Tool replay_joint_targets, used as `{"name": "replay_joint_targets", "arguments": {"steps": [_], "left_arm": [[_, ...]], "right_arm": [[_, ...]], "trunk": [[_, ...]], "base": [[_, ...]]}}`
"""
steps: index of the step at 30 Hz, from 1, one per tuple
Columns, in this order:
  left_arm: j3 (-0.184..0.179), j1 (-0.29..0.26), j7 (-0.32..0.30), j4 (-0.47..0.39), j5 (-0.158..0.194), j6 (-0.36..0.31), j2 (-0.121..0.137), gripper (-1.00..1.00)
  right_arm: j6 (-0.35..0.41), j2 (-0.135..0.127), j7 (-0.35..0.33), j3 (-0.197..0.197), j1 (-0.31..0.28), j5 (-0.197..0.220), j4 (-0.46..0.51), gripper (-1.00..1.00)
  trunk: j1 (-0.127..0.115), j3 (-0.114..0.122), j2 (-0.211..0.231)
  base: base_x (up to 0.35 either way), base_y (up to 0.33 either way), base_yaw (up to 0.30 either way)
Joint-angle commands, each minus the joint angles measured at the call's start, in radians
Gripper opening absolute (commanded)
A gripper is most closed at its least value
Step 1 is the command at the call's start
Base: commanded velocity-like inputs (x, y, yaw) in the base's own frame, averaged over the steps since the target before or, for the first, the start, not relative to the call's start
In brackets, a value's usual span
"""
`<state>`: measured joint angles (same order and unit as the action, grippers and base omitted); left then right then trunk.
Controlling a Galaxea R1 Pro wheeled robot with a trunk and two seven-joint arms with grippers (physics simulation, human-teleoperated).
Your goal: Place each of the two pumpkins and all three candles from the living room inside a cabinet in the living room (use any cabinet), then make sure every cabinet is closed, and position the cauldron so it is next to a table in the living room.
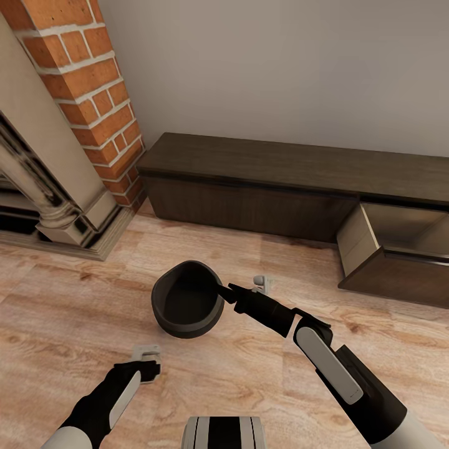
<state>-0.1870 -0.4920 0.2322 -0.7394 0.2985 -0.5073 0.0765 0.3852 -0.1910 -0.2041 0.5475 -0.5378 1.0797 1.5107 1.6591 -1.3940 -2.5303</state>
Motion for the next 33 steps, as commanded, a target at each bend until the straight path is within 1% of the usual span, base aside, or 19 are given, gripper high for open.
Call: {"name": "replay_joint_targets", "arguments": {"steps": [1, 7, 18, 24, 33], "left_arm": [[-0.006, 0.000, 0.003, -0.002, 0.010, -0.003, 0.002, 1.00], [-0.005, 0.000, -0.007, -0.001, 0.008, 0.023, 0.003, 1.00], [-0.005, 0.000, 0.003, -0.001, 0.008, 0.030, 0.004, 1.00], [-0.003, 0.000, 0.007, -0.001, 0.008, 0.033, 0.016, 1.00], [-0.003, 0.000, 0.007, -0.001, 0.008, 0.035, 0.019, 1.00]], "right_arm": [[0.003, -0.001, 0.000, 0.001, -0.001, 0.006, 0.000, 1.00], [0.003, -0.001, 0.000, 0.001, -0.001, 0.006, 0.000, 1.00], [0.003, 0.000, 0.000, 0.001, -0.001, 0.006, 0.000, 1.00], [0.003, 0.000, 0.000, 0.002, -0.001, 0.006, 0.000, 1.00], [0.004, 0.001, 0.000, 0.002, -0.001, 0.006, 0.000, 1.00]], "trunk": [[0.000, -0.001, 0.000], [0.000, -0.001, 0.000], [0.000, -0.001, 0.000], [0.000, -0.001, 0.000], [0.000, -0.001, 0.000]], "base": [[0.000, 0.000, 0.000], [0.000, 0.000, 0.000], [0.000, 0.000, 0.000], [0.000, 0.000, 0.000], [0.000, 0.000, 0.000]]}}
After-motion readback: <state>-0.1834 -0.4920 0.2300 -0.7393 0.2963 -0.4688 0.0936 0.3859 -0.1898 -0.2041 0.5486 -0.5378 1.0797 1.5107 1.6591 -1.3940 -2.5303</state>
